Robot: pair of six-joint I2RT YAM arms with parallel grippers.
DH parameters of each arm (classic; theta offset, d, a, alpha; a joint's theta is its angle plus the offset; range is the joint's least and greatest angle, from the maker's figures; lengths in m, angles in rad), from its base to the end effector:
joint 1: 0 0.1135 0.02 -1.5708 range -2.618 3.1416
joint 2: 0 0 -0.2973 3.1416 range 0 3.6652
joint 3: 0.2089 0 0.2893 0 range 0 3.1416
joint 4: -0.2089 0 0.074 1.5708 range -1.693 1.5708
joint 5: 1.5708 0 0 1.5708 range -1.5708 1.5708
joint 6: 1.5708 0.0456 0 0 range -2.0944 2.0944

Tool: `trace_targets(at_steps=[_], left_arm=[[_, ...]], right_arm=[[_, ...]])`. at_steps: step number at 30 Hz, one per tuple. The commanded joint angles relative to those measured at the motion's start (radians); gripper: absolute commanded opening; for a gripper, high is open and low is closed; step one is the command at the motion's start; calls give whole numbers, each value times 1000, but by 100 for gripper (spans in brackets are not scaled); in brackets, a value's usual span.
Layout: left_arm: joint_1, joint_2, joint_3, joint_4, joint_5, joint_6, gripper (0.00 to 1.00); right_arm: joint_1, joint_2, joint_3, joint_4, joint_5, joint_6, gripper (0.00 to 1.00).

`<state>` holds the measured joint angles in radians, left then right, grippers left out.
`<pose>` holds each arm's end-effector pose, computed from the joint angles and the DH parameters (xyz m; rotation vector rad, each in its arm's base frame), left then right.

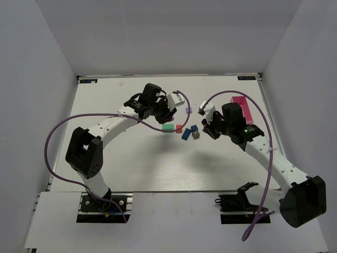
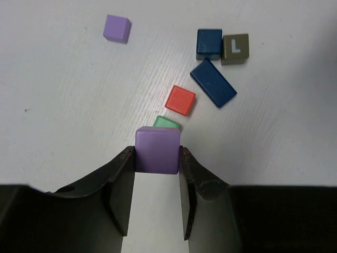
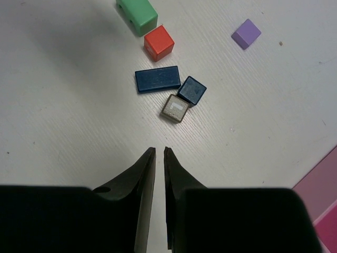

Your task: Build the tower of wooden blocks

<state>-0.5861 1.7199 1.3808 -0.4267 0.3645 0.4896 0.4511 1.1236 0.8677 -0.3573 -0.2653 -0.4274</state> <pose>0.3535 -0.2542 0.2891 1.3415 1.8944 -0.4735 0.2440 0.1315 0.3001 -1.0589 1.9002 0.3029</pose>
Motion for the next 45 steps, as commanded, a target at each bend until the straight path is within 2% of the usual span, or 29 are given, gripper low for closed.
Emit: trace_targets(at_steps=[1, 7, 15, 24, 39, 45], left_arm=[[2, -40, -43, 19, -7, 35, 5], [11, -26, -48, 6, -7, 67, 4], [40, 75, -6, -44, 13, 116, 3], [49, 142, 46, -89, 106, 184, 7], [109, 262, 190, -244, 261, 305, 7], [109, 218, 132, -198, 261, 362, 7]], right_arm=[[0, 7, -7, -2, -20, -10, 18], [0, 16, -6, -2, -18, -16, 18], [-2, 18, -7, -8, -23, -16, 18], [1, 13, -6, -12, -29, -19, 18], [4, 19, -6, -14, -37, -22, 18], [1, 21, -4, -19, -37, -24, 18]])
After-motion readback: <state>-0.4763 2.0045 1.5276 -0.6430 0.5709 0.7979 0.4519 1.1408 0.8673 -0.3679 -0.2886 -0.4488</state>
